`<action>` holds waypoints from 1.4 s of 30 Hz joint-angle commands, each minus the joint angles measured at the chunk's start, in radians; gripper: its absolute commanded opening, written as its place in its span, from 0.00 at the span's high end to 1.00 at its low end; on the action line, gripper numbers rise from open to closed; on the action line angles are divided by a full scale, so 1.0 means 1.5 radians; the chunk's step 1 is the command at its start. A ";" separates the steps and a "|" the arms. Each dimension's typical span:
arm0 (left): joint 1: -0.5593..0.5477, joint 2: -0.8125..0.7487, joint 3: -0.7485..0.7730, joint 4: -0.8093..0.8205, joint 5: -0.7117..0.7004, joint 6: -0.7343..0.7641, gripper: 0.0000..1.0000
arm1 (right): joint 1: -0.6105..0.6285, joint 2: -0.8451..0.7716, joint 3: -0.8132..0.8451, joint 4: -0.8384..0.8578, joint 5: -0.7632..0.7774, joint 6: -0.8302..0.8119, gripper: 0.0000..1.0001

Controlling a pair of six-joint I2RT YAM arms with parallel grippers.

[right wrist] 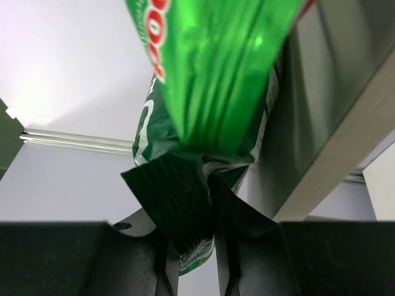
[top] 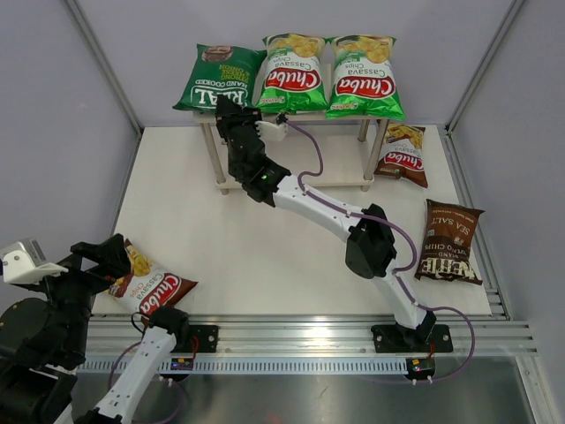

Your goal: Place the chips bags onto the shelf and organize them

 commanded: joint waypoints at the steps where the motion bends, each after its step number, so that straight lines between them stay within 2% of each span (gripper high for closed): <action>1: -0.007 -0.010 -0.008 0.024 -0.018 0.011 0.01 | -0.016 0.006 0.031 -0.018 0.026 0.021 0.69; 6: -0.008 -0.008 -0.008 0.024 -0.021 0.011 0.01 | -0.020 0.010 0.029 -0.028 0.013 0.032 0.64; 10: -0.008 -0.008 -0.014 0.024 -0.020 0.010 0.01 | -0.019 -0.003 0.016 -0.024 -0.012 0.034 0.57; 13: -0.008 -0.006 -0.019 0.025 -0.021 0.009 0.01 | -0.014 -0.027 -0.029 0.003 -0.021 0.032 0.46; 14: -0.008 -0.004 -0.020 0.025 -0.021 0.009 0.01 | -0.011 -0.041 -0.048 0.003 -0.021 0.034 0.37; 16: -0.008 0.002 -0.024 0.021 -0.019 0.007 0.01 | -0.008 -0.054 -0.071 0.015 -0.027 0.034 0.31; 22: -0.008 0.008 -0.040 0.017 -0.013 -0.004 0.01 | -0.005 -0.106 -0.158 0.071 -0.059 0.012 0.00; 25: -0.008 0.016 -0.051 0.016 -0.015 -0.006 0.01 | -0.005 -0.140 -0.212 0.088 -0.080 0.011 0.01; 34: -0.008 0.064 -0.108 0.013 -0.043 -0.073 0.01 | -0.004 -0.328 -0.517 0.139 -0.159 0.006 0.01; 38: -0.008 0.081 -0.141 -0.006 -0.062 -0.131 0.01 | 0.000 -0.435 -0.657 0.122 -0.234 -0.116 0.01; 41: -0.008 0.078 -0.175 -0.023 -0.077 -0.172 0.01 | -0.002 -0.512 -0.734 0.067 -0.282 -0.209 0.01; 42: -0.008 0.077 -0.201 -0.028 -0.081 -0.182 0.01 | -0.003 -0.532 -0.752 0.017 -0.286 -0.223 0.01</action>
